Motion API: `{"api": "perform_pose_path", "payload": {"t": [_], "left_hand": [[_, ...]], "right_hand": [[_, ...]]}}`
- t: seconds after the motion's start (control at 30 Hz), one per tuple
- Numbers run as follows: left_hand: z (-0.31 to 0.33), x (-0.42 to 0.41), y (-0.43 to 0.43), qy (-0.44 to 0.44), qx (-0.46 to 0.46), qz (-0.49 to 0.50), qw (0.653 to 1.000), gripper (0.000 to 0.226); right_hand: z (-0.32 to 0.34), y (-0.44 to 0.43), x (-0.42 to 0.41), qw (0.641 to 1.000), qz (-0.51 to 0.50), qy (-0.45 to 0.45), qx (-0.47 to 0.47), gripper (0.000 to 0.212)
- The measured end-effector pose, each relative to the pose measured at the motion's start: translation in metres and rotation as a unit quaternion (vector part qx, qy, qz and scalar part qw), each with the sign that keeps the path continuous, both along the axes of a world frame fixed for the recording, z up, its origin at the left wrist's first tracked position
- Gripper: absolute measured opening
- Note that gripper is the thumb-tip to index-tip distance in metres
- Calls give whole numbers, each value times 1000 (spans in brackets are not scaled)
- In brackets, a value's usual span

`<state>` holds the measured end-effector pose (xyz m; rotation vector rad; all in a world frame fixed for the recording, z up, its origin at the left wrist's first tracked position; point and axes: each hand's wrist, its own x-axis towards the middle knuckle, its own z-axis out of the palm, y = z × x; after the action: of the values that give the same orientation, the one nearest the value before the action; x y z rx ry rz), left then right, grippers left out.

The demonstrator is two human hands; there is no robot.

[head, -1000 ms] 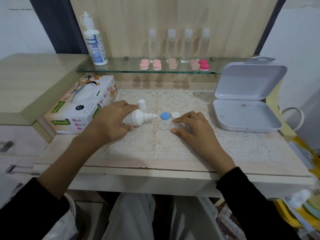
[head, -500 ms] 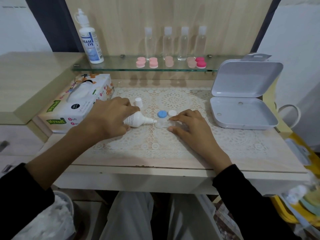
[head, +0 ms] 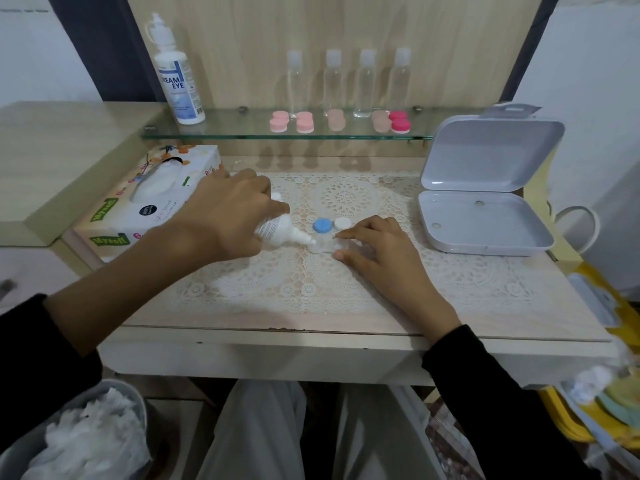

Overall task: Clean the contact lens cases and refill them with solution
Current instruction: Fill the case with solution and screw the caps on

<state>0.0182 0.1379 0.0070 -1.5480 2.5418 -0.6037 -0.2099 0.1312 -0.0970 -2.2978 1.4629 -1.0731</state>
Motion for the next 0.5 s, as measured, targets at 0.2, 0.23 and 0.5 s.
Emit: {"api": "perform_pose_path", "payload": {"t": [0.2, 0.23, 0.5], "left_hand": [[5, -5, -4, 14, 33, -13, 999, 48], [6, -5, -4, 10, 29, -18, 999, 47], [10, -4, -3, 6, 24, -37, 999, 41]], "right_hand": [[0, 0, -2, 1000, 0, -3, -2, 33], [-1, 0, -2, 1000, 1, -4, -1, 33], [0, 0, -2, 1000, 0, 0, 2, 34]]}}
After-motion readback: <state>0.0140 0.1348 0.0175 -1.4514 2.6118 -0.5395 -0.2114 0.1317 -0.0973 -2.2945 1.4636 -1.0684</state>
